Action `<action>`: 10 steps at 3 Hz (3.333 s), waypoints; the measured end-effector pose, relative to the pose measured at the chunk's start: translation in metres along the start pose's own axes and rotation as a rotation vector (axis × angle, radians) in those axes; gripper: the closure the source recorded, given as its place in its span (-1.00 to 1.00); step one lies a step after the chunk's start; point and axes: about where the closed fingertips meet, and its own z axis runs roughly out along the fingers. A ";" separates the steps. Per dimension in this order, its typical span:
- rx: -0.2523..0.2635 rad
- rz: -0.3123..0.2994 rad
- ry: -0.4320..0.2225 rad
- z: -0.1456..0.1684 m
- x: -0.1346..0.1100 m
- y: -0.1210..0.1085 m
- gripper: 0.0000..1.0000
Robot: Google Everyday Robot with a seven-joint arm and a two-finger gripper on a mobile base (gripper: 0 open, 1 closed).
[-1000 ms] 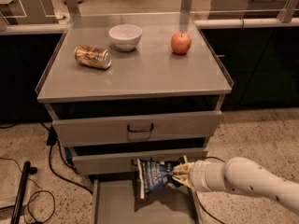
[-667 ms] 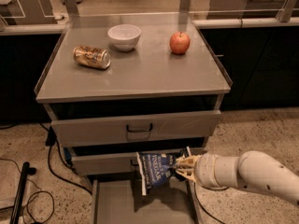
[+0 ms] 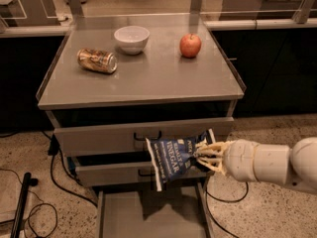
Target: Pick blue chip bag from bottom drawer and place on counter
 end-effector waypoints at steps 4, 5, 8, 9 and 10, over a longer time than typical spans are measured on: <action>0.115 -0.123 -0.105 -0.064 -0.094 -0.094 1.00; 0.097 -0.162 -0.122 -0.048 -0.104 -0.117 1.00; 0.093 -0.222 -0.184 0.000 -0.148 -0.220 1.00; 0.081 -0.185 -0.167 0.028 -0.140 -0.246 1.00; 0.065 -0.171 -0.145 0.050 -0.138 -0.258 1.00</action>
Offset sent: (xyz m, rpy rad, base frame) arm 0.0271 -0.0073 0.2076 0.0761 -0.2634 0.0095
